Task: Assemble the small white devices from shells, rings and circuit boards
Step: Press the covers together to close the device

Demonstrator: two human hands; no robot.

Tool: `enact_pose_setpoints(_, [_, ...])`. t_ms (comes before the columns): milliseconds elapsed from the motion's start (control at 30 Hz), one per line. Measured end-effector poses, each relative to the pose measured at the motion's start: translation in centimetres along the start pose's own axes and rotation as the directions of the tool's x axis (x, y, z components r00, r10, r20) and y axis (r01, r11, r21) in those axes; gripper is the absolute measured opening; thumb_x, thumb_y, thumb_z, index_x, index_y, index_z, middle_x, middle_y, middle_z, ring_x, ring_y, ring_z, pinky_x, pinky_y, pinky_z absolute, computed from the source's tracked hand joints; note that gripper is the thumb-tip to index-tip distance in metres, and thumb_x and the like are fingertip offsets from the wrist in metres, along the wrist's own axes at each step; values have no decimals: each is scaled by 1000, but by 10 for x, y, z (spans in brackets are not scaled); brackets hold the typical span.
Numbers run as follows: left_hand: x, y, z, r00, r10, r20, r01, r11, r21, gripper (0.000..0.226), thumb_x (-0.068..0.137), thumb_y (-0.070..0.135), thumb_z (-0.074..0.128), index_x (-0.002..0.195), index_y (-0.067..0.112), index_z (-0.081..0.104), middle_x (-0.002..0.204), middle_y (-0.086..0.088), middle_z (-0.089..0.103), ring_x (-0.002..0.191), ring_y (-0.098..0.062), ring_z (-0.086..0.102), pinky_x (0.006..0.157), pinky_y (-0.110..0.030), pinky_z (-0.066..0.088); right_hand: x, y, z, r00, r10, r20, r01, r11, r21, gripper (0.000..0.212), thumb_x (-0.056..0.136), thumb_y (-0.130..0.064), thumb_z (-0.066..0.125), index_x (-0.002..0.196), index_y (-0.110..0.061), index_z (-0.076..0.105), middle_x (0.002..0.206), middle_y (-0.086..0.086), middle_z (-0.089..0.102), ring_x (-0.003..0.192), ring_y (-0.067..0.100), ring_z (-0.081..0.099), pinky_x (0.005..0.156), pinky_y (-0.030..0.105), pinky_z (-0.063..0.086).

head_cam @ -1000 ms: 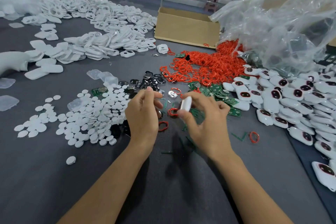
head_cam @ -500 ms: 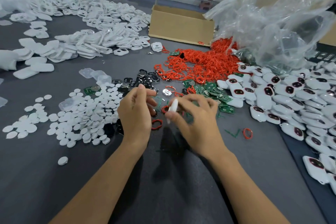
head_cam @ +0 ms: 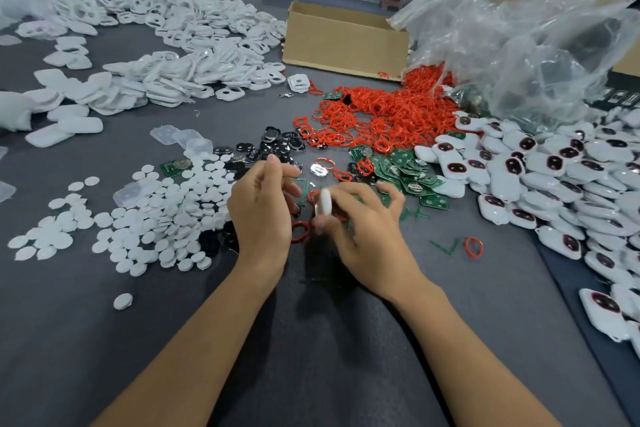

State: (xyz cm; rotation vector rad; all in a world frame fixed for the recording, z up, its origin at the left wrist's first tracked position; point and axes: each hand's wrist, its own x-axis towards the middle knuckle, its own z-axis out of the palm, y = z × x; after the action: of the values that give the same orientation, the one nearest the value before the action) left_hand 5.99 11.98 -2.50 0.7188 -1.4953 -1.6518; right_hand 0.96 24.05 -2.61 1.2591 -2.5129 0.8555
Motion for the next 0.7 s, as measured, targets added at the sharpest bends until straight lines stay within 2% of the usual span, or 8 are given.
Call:
enact_pose_setpoints(67, [-1, 1, -1, 1000, -17, 14, 17, 1000, -1, 40, 102, 27, 44, 70, 19, 67, 55, 6, 60, 49, -10, 53, 52, -27, 42, 3, -3, -6, 991, 64, -119, -34, 971, 239, 21, 93, -42, 43, 96, -31, 60, 96, -19, 62, 100, 1, 54, 96, 30, 31])
enact_pose_setpoints(100, [-1, 1, -1, 999, -29, 33, 29, 1000, 3, 39, 102, 26, 45, 71, 18, 67, 56, 5, 61, 50, -10, 53, 52, -28, 42, 5, -2, -9, 983, 111, -145, -39, 903, 427, 16, 95, -34, 47, 101, -30, 60, 91, -20, 63, 91, -1, 56, 88, 25, 39])
enact_pose_setpoints(167, [-1, 3, 0, 990, -60, 129, 62, 998, -18, 29, 97, 21, 50, 76, 19, 69, 62, 4, 64, 54, -13, 54, 52, -28, 41, 9, 2, -15, 979, 189, -71, -73, 662, 746, 18, 98, -15, 48, 110, -18, 60, 88, -12, 66, 75, 0, 58, 71, 16, 46])
enact_pose_setpoints(233, [-4, 6, 2, 955, -68, 287, 88, 995, -56, 18, 88, 11, 58, 86, 22, 72, 72, 0, 69, 60, -13, 59, 51, -25, 45, 10, 5, -16, 970, 244, 19, -135, 469, 873, 23, 98, -2, 45, 115, -10, 57, 86, 0, 67, 68, 6, 58, 65, 18, 49])
enact_pose_setpoints(300, [-8, 6, 6, 916, -23, 401, 48, 997, -52, 29, 83, -4, 61, 100, 17, 72, 84, -4, 73, 66, -11, 65, 58, -19, 49, 12, 6, -14, 948, 305, 86, -203, 378, 903, 25, 95, 6, 45, 116, -4, 56, 85, 7, 67, 67, 12, 62, 66, 21, 52])
enact_pose_setpoints(500, [-9, 2, 7, 913, 112, 392, -162, 982, 96, 34, 85, -5, 66, 114, 13, 70, 101, -1, 74, 82, -23, 71, 77, -33, 58, 13, 7, -13, 915, 372, 154, -253, 234, 939, 19, 93, 7, 47, 108, 3, 58, 89, 16, 68, 74, 18, 67, 68, 23, 57])
enact_pose_setpoints(600, [-9, 2, 7, 915, 122, 384, -187, 973, 136, 34, 86, -1, 66, 116, 13, 70, 102, 3, 74, 83, -17, 70, 79, -32, 57, 13, 5, -14, 918, 371, 142, -250, 263, 932, 21, 94, 6, 47, 111, 2, 58, 88, 15, 69, 71, 19, 67, 66, 23, 57])
enact_pose_setpoints(700, [-12, 1, 6, 913, 108, 394, -182, 971, 155, 37, 88, 3, 66, 121, 20, 68, 97, 1, 74, 79, -12, 68, 79, -34, 57, 12, 5, -15, 922, 378, 84, -229, 358, 905, 28, 93, 7, 49, 115, -9, 57, 82, 10, 71, 64, 20, 66, 64, 28, 58])
